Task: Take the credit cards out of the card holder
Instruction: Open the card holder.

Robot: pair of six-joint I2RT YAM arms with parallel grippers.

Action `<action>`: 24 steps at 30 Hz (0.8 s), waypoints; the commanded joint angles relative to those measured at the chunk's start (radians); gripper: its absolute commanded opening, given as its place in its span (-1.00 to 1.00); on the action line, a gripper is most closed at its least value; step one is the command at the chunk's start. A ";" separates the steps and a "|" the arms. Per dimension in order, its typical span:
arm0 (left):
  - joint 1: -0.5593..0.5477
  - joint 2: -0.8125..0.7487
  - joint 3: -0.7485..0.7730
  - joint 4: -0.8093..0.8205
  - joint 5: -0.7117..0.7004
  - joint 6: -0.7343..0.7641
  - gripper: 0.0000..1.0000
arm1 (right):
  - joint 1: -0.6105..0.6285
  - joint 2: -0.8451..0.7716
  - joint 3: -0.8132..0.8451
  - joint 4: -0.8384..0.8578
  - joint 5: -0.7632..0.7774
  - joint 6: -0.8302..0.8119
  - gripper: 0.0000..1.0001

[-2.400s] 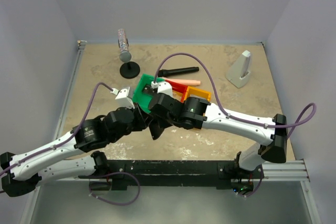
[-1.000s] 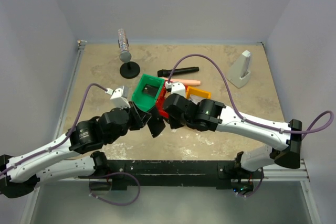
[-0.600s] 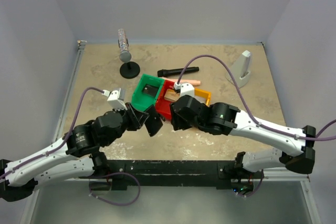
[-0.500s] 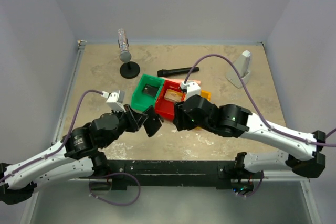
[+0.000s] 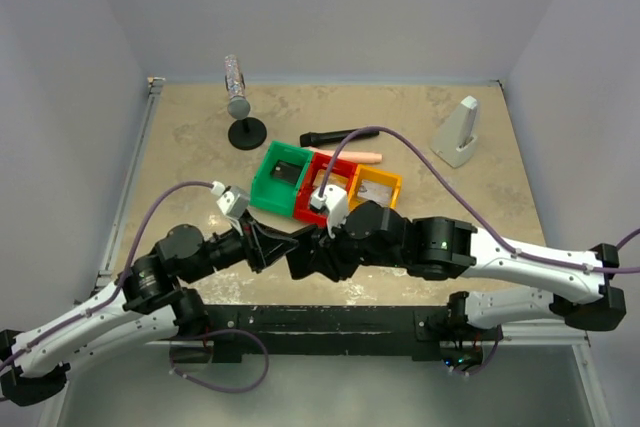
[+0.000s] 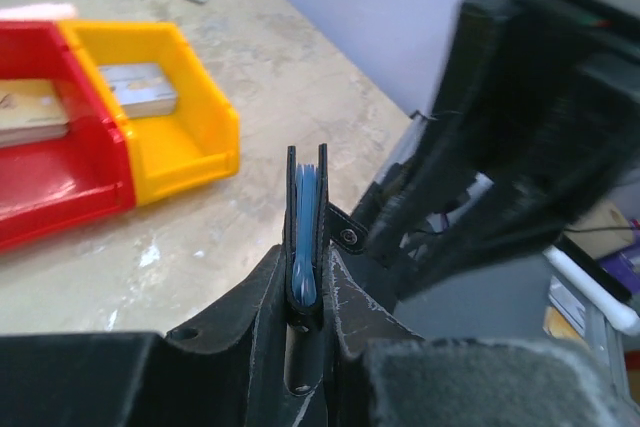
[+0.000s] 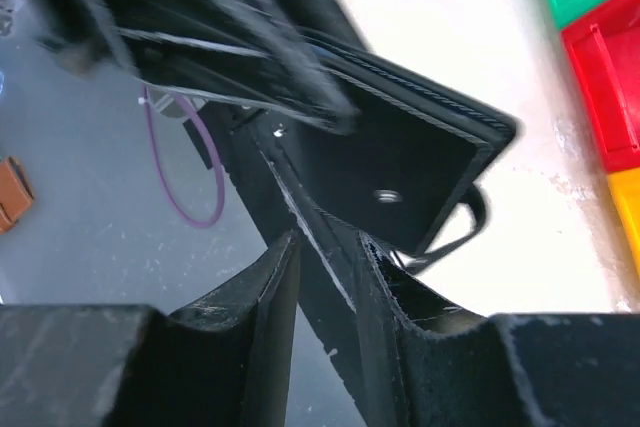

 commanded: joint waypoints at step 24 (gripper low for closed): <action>0.166 0.176 -0.118 1.002 0.848 -0.270 -1.00 | -0.076 -0.572 -0.345 0.265 -0.166 0.099 0.22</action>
